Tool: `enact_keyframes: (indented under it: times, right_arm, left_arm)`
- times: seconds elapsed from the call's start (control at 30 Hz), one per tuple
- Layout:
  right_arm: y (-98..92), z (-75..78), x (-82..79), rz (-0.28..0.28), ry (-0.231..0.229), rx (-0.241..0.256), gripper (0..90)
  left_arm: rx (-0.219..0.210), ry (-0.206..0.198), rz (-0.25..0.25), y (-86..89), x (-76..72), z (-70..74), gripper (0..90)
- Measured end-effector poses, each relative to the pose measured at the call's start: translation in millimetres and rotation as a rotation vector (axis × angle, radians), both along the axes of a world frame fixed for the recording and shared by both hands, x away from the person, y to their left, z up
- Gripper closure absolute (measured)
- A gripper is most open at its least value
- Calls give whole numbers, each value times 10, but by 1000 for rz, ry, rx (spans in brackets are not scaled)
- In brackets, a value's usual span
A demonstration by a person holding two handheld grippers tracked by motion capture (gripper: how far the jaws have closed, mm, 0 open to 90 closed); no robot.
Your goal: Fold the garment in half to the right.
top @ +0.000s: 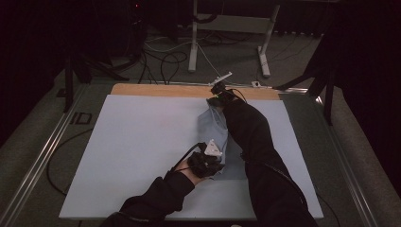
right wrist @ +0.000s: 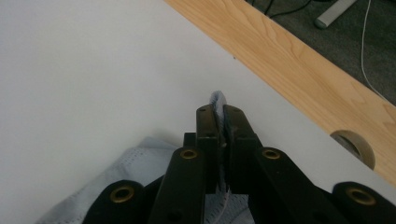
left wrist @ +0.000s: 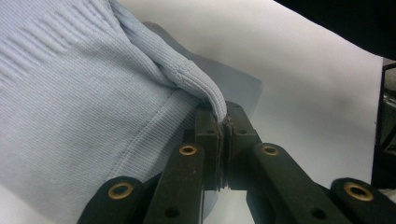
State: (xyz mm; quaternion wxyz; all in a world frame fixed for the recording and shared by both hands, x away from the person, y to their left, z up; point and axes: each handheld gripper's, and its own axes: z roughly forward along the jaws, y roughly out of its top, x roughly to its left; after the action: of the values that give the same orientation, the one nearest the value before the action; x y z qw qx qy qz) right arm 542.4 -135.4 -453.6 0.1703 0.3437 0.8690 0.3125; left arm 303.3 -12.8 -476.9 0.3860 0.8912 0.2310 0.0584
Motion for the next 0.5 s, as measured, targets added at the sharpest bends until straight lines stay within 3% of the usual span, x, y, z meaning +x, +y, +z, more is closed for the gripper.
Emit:
enact_keyframes:
  times: [0.2,0.5]
  right_arm:
    - [-96,-124,40,-11,16,16,863]
    - [-192,-234,82,-32,17,19,859]
  left_arm:
    - [-9,20,6,-73,41,-45,874]
    - [-4,18,0,-213,92,-100,874]
